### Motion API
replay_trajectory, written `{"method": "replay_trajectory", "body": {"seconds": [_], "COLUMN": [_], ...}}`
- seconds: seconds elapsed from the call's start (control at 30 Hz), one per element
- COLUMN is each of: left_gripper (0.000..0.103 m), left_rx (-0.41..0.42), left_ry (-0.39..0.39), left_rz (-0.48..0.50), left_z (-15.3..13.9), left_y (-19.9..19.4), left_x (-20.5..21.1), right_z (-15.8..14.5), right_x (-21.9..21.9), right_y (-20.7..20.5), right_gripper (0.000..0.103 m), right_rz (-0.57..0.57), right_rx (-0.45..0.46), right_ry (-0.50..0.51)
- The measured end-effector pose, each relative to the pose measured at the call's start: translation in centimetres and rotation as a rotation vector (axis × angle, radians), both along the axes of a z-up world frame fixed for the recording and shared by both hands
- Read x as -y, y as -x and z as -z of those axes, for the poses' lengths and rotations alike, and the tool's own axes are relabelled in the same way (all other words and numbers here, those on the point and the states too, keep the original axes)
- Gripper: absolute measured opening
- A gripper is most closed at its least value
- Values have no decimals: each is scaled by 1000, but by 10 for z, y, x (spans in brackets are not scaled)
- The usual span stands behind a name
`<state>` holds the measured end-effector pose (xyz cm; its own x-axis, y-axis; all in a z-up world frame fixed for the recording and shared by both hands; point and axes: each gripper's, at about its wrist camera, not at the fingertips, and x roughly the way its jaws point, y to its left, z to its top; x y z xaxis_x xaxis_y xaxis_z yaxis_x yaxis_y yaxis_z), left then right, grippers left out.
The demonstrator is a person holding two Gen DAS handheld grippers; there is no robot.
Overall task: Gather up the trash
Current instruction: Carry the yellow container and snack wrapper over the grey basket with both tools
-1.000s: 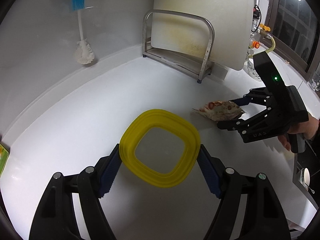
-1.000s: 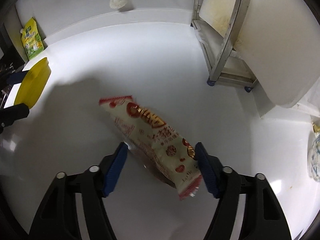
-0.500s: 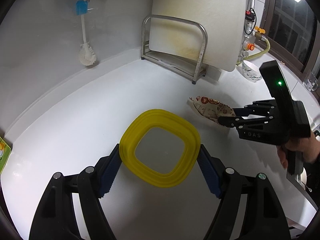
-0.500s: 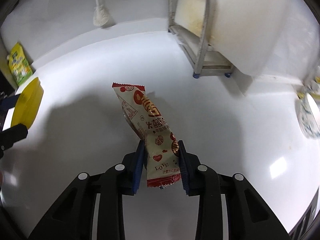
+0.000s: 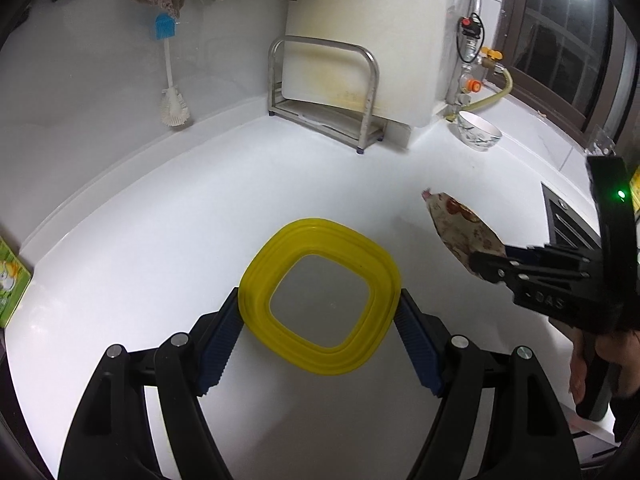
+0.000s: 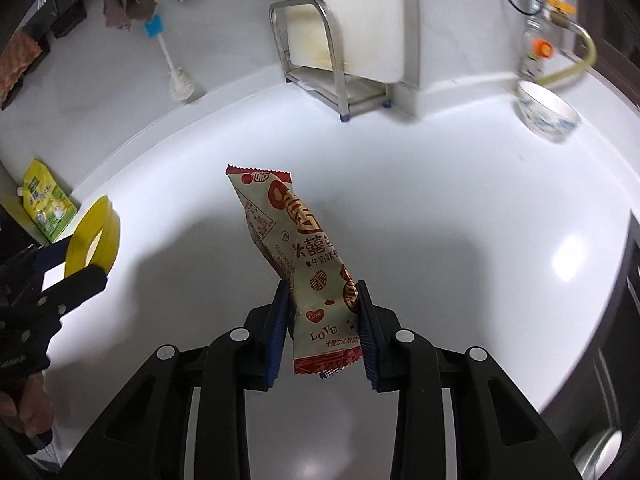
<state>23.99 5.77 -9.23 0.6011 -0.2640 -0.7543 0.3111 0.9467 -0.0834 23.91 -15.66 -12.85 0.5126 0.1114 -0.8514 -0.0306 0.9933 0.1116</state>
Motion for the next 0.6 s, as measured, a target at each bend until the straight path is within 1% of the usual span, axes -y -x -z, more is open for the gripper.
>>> {"method": "replay_trajectory", "body": {"seconds": [0.1,0.2,0.3,0.4,0.5,0.6], "left_gripper": [73,73,73,73,73,73], "left_rx": [0,-6,-18,-18,-12,-6], "left_ry": [0,-1,-9,-13,-17,-17], "left_rz": [0,-5,-17,-28,-28,-23], "left_z": [-5,-7,-6,-9,-12,-14], "left_y": [17,34,48,65,84,105], "left_x": [2,4,8,15,25,37], "right_z": [-7,-19,-23,-23,-18,-18], "right_x": [1,4,8,13,14,19], "right_y": [23,55,79,105,136,164], "right_gripper": [31,31,31,31,31,31], "right_rz": [27,58,93,130,155,170], "right_rx": [6,20,22,29,7,3], "right_ry": [-10,2,-3,1,-8,-54]}}
